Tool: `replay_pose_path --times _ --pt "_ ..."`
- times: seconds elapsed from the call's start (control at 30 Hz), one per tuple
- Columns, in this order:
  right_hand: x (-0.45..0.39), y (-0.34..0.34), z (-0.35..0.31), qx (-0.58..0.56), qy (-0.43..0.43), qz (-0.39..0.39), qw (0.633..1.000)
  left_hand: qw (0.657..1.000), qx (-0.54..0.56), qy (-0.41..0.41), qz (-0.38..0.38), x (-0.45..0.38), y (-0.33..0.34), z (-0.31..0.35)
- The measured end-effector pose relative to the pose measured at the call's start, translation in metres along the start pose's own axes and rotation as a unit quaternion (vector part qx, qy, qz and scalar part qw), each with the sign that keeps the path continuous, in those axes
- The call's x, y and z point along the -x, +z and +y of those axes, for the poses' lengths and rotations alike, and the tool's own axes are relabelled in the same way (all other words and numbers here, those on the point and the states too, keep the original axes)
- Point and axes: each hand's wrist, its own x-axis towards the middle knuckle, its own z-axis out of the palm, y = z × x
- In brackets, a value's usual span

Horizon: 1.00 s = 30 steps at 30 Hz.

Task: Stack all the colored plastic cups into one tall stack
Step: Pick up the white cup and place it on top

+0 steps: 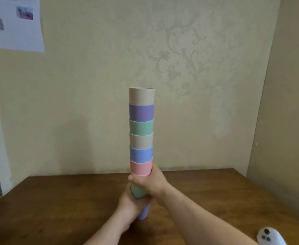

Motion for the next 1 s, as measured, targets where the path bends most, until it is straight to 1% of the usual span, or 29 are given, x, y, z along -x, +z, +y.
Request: replay_pose_path --times 0.1,0.23,0.37,0.57,0.63,0.73,0.77,0.83,0.9,1.0 --pt "0.0 0.002 0.011 0.044 -0.006 0.02 0.999 1.0 -0.004 -0.002 0.0 0.001 0.003 0.005" --pt "-0.009 -0.001 0.015 0.082 -0.012 0.023 0.996 0.997 0.052 -0.026 -0.042 -0.001 -0.006 -0.001" --pt "-0.011 -0.004 0.019 0.071 -0.019 0.014 0.997 0.993 0.069 -0.028 -0.094 -0.01 -0.011 -0.005" --pt "-0.017 -0.012 0.024 0.004 -0.027 -0.035 0.999 0.99 0.068 -0.03 -0.117 -0.014 -0.019 -0.007" --pt "-0.015 -0.012 0.024 -0.016 -0.03 -0.028 0.999 0.993 0.05 -0.024 -0.1 -0.01 -0.014 -0.001" --pt "-0.005 -0.01 0.039 -0.021 -0.029 -0.042 0.998 0.999 -0.015 -0.019 -0.023 0.003 -0.001 0.0" --pt "0.001 -0.008 0.051 -0.02 -0.019 -0.048 0.998 0.999 -0.017 -0.03 -0.007 0.007 0.001 -0.005" --pt "0.015 -0.004 0.075 -0.015 0.007 -0.045 0.999 0.999 -0.022 -0.041 -0.014 0.011 0.003 -0.018" --pt "0.022 0.001 0.093 0.02 0.007 -0.021 1.0 0.997 -0.06 -0.035 -0.028 0.01 0.004 -0.03" --pt "0.017 -0.001 0.095 0.054 0.007 -0.001 0.999 0.994 -0.095 -0.034 -0.039 -0.007 0.004 -0.038"
